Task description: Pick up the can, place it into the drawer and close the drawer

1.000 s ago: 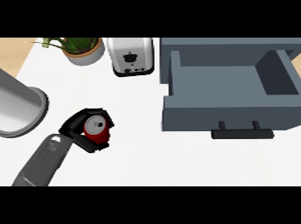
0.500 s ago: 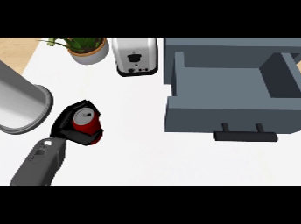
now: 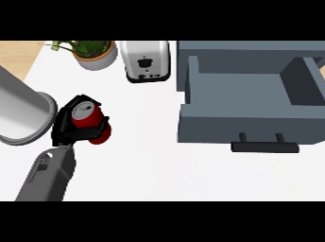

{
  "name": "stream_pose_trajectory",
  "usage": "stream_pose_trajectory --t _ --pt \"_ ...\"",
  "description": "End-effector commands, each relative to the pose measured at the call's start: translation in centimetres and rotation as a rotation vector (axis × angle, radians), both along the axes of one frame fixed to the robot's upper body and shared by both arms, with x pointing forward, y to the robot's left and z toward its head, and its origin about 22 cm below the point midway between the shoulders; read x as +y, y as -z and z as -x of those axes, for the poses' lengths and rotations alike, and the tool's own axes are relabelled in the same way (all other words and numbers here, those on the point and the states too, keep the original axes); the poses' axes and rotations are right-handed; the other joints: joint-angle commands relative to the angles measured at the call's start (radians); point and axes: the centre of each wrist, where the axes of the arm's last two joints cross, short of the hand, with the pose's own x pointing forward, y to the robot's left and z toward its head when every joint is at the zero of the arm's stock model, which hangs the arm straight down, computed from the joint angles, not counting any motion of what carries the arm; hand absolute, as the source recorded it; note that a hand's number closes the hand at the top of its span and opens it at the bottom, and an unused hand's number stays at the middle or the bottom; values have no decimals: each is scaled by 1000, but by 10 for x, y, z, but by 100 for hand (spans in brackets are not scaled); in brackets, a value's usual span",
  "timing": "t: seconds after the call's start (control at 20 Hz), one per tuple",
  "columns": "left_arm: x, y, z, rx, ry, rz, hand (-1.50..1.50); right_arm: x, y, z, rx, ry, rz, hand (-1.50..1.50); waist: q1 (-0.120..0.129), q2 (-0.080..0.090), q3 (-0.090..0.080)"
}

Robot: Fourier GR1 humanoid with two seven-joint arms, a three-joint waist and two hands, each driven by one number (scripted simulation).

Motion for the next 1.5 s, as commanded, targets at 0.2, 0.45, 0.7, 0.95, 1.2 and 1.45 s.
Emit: stream_pose_trajectory --t 0.2,0.45,0.7,0.95,1.2,1.45 --pt "-52 -82 -6 -104 43 -46 150 10 4 1 -11 3 -8 -150 -10 2 0" --pt "-82 -129 -5 -112 92 -80 150 -7 -7 4 -19 -12 14 -150 -14 4 -1" --pt "-126 -177 -27 -124 118 -67 150 5 8 7 -7 -7 -2 -150 -23 6 -1" --pt "-179 -206 -28 -129 167 -110 150 -1 4 -1 -38 15 2 -150 -28 6 -1" --pt "-205 -241 -49 -151 165 -124 150 0 -13 -4 -37 8 -12 -150 -30 8 -1" --pt "-239 -259 -50 -166 157 -135 150 -13 -6 -5 -29 0 0 -150 -32 8 -1"
